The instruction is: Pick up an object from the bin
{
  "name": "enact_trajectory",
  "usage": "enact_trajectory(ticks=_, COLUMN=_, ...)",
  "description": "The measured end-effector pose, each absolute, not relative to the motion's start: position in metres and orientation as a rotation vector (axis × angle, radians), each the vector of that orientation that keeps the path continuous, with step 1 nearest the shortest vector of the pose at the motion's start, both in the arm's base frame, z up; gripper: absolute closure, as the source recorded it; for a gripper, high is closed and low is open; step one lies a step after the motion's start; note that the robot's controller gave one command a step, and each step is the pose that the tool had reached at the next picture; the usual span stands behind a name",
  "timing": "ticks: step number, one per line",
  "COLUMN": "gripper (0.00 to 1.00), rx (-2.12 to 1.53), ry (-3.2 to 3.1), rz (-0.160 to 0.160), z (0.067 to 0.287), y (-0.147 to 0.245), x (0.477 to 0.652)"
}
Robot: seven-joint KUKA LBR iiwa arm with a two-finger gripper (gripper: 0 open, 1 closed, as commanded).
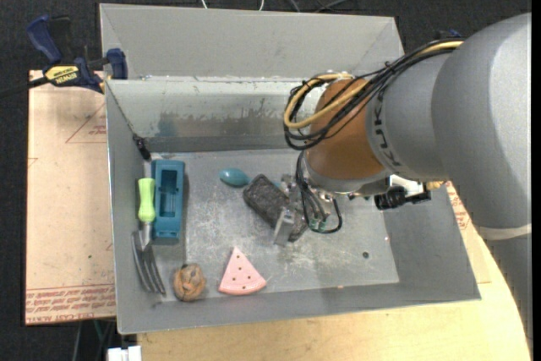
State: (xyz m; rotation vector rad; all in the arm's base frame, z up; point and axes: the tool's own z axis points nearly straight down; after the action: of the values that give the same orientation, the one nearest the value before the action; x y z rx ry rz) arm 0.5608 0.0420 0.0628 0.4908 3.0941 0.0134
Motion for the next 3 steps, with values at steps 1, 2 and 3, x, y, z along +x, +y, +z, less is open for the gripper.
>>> enact_trajectory(ticks=1, gripper=1.00, rx=0.506, ry=3.091, rz=0.015, z=0.065, y=0.041, x=0.560)
enact_trajectory(ticks=2, gripper=1.00, rx=0.543, ry=3.091, rz=0.008, z=0.120, y=0.040, x=0.556)
enact_trajectory(ticks=3, gripper=1.00, rx=0.585, ry=3.076, rz=0.017, z=0.147, y=0.042, x=0.557)
